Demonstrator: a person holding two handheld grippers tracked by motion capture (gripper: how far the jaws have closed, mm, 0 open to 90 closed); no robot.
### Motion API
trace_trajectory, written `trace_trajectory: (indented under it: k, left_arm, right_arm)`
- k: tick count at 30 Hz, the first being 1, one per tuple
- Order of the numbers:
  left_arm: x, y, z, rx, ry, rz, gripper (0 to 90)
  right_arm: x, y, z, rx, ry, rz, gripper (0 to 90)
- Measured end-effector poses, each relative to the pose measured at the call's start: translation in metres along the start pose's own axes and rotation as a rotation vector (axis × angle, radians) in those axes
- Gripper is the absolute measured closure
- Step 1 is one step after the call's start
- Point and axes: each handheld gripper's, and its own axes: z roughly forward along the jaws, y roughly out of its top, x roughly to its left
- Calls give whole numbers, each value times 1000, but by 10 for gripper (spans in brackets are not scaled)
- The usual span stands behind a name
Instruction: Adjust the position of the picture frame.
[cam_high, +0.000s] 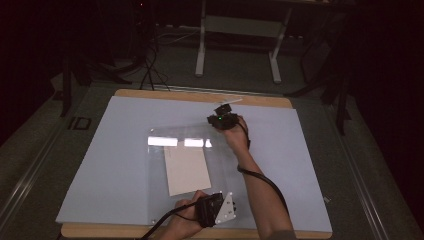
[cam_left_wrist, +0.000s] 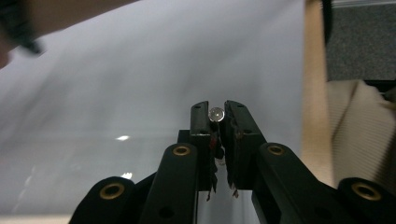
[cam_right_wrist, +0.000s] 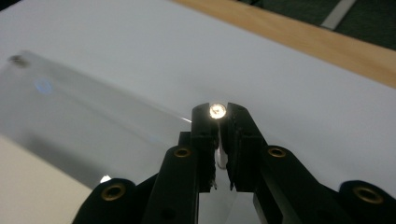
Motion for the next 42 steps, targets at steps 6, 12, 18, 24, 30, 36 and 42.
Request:
trace_trajectory:
  k: [6, 12, 18, 24, 30, 36, 42]
  left_arm:
    - [10, -11, 4, -22, -51, -116, 820]
    - [7, -15, 0, 9, -104, -104, 680]
    - [15, -22, -10, -45, -178, -181, 604]
    - [29, -33, -24, -76, -155, -236, 602]
    - [42, -41, -39, -108, -135, -302, 585]
    - [53, -51, -49, -119, -81, -343, 570]
    - [74, -70, -57, -124, -32, -458, 560]
  right_arm:
    - [20, -9, 39, 81, -65, 20, 835]
    - [18, -8, 22, 94, -71, -62, 716]
    - [11, -19, -10, 68, -59, -92, 660]
    - [0, -37, -36, 57, -52, -96, 638]
    - [4, -58, -55, 66, -12, -117, 635]
    - [13, -77, -71, 63, 24, -141, 624]
    - [28, -102, -96, 53, 70, -190, 623]
